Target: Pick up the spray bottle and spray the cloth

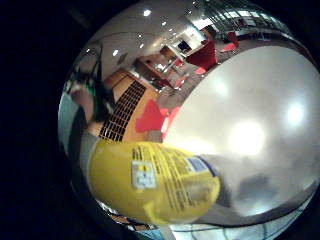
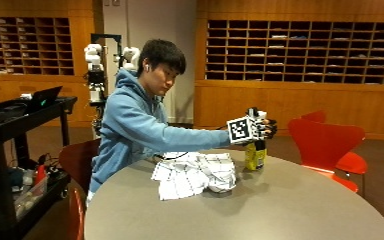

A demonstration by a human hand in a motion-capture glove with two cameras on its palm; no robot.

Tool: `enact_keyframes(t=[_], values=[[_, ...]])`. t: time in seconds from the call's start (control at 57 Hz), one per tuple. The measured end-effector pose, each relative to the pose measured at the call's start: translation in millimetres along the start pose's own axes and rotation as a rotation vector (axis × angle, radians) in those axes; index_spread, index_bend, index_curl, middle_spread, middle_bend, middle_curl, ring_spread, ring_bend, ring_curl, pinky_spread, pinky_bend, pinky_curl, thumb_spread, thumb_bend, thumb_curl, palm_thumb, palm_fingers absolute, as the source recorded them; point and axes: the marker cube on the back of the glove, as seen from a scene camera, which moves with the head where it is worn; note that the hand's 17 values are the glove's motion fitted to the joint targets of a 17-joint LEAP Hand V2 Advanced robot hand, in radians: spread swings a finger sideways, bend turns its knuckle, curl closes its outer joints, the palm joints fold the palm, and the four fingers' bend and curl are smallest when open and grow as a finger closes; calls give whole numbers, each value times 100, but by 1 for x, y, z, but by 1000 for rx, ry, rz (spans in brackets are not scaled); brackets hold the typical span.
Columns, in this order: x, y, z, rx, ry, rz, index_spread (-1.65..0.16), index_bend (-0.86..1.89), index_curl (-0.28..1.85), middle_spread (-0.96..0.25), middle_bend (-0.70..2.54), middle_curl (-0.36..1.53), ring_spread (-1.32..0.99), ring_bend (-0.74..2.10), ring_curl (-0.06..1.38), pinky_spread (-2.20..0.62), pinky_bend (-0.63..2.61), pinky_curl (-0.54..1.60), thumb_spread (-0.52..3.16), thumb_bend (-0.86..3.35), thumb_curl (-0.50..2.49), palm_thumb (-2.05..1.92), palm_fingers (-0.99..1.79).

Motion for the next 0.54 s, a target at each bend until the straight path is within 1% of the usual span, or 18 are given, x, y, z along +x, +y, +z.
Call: enact_keyframes(t=[0.018, 0.053, 0.158, 0.281, 0.421, 0.544], values=[[-1, 1, -4, -5, 0, -1, -22, 8, 47, -11, 49, 43, -14, 60, 40, -17, 51, 40, 94, -6, 47, 59, 106], [-3, 5, -11, -12, -1, -3, -22, 5, 44, -11, 44, 42, -13, 58, 40, -13, 50, 40, 95, -6, 46, 56, 91], [-13, 16, -45, 27, -12, -15, -23, 4, 38, -9, 35, 40, -11, 56, 40, -4, 51, 42, 95, -5, 42, 50, 68], [-29, 42, -83, 44, 19, -55, -24, 7, 31, -8, 32, 39, -10, 54, 38, 2, 49, 38, 96, -4, 39, 48, 65], [-53, 77, -122, 58, 26, -108, -24, 11, 28, -8, 30, 38, -9, 52, 37, 5, 46, 37, 96, -3, 38, 47, 68], [-67, 114, -140, 48, 92, -168, -25, 14, 28, -8, 29, 39, -9, 48, 36, 6, 40, 35, 98, -1, 38, 53, 72]])
